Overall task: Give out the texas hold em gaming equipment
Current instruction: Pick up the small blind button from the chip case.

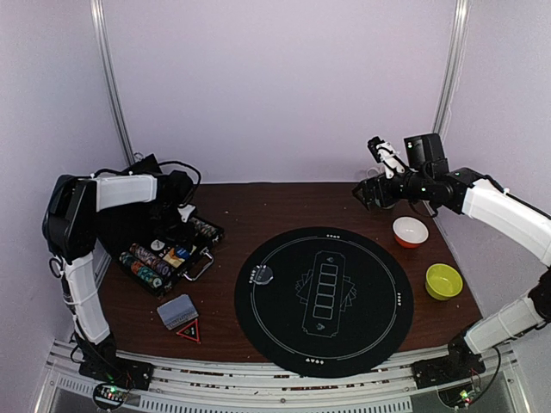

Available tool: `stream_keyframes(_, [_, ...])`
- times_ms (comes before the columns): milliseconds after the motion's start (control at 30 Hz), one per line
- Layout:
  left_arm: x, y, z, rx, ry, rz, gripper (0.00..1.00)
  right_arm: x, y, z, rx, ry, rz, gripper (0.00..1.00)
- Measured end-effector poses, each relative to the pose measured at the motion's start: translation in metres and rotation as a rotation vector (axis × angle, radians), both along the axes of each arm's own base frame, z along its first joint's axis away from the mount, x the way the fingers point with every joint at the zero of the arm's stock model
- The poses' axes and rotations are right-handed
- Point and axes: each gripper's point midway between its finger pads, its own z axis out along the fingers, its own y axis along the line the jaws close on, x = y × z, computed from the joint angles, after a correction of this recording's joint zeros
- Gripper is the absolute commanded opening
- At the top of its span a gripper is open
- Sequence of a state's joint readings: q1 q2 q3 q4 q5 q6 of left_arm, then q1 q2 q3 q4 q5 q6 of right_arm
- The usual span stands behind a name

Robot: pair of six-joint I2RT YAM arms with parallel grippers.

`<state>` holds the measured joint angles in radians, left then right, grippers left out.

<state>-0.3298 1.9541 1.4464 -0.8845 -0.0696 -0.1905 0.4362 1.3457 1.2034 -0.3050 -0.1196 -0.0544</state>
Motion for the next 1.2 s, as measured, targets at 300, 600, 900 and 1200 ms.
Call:
stream_keyframes(300, [0.005, 0.005, 0.02, -0.116, -0.036, 0.022, 0.76, 0.0, 0.0, 0.0, -0.001, 0.0, 0.001, 1.0])
stream_keyframes(600, [-0.012, 0.02, 0.003, -0.158, 0.03, 0.044, 0.86, 0.0, 0.0, 0.0, -0.002, -0.001, 0.002, 1.0])
stream_keyframes(900, [-0.01, 0.017, -0.003, -0.166, 0.033, 0.022, 0.8, 0.0, 0.0, -0.001, -0.003, 0.0, 0.002, 1.0])
stream_keyframes(1200, [-0.011, 0.018, -0.009, -0.161, 0.046, 0.015, 0.7, 0.001, 0.001, -0.005, -0.011, 0.008, 0.004, 1.0])
